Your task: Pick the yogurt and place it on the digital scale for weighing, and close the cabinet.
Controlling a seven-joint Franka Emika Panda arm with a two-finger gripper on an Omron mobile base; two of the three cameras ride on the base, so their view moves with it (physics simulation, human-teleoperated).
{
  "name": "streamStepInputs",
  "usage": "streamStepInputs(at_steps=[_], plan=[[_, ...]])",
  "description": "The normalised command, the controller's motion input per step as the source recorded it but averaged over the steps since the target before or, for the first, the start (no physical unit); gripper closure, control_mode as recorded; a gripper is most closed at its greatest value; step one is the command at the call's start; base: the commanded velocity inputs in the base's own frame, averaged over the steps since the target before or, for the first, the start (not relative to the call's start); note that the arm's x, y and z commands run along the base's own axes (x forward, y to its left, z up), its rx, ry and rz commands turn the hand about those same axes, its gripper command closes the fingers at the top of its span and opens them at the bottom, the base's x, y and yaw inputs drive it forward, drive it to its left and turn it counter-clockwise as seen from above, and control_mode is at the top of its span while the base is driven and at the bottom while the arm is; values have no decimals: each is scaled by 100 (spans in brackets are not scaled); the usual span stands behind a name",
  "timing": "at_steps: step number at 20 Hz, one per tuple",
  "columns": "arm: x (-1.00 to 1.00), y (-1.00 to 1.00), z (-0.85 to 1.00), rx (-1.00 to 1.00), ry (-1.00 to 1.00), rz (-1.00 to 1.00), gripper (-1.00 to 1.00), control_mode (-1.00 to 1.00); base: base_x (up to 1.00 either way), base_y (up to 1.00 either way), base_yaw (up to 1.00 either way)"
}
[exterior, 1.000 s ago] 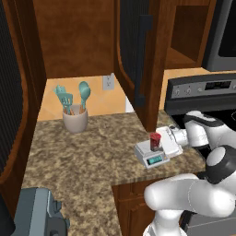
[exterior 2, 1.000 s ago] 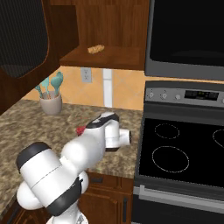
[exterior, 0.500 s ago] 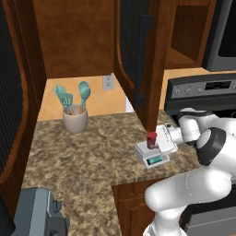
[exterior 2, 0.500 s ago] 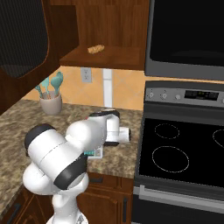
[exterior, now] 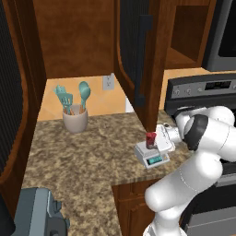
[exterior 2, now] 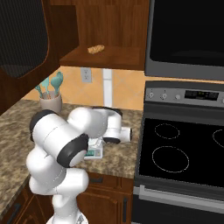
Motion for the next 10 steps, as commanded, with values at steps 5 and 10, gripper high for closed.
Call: streamStepInputs(at_steps=[5, 10], plan=[[19, 0, -6, 0, 0, 0, 100, -100, 0, 0, 0], [-1, 0, -8, 0, 0, 0, -100, -100, 0, 0, 0]])
